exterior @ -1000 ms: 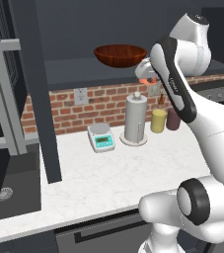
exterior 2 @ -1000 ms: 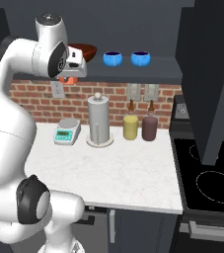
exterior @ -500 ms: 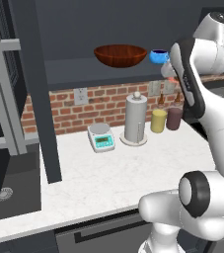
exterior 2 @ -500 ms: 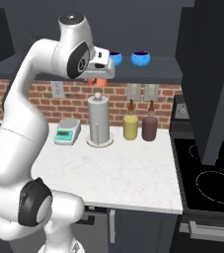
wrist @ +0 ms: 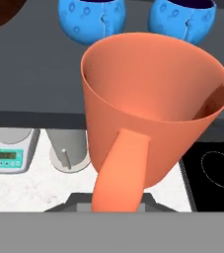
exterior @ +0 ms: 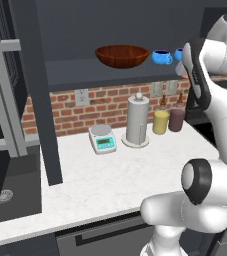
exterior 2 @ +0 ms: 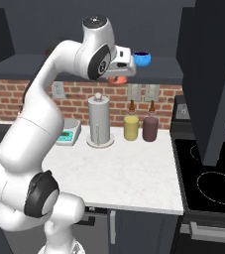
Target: Gather all objects into one cabinet and sort the glasses and bowls to opposite sides.
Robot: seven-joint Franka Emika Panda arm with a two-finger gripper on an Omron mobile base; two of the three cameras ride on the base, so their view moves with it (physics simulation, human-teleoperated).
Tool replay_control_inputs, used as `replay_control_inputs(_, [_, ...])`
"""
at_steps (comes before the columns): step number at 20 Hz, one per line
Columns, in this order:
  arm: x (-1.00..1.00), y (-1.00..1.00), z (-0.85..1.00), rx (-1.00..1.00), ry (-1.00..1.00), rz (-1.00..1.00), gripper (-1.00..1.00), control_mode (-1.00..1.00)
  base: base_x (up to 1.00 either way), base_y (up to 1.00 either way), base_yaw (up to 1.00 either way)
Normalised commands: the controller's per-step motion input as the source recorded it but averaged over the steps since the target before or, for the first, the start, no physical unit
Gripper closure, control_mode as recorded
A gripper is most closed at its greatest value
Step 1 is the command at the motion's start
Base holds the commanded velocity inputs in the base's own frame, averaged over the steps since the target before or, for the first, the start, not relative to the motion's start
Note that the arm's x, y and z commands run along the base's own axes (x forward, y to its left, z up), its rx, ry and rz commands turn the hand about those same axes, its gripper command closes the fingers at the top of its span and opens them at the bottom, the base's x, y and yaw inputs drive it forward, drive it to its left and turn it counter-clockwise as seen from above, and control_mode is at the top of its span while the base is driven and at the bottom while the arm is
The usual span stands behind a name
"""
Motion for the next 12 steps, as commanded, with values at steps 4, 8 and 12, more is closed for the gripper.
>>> replay_control_inputs(4, [0.41,-0.34,0.00,0.00,-0.10,0.00,1.00,-1.00,0.00,0.00,0.00])
replay_control_inputs(8, [0.44,-0.11,0.00,0.00,-0.11,0.00,1.00,-1.00,0.00,0.00,0.00])
replay_control_inputs(12, [0.44,-0.02,0.00,0.00,-0.12,0.00,1.00,-1.00,0.00,0.00,0.00])
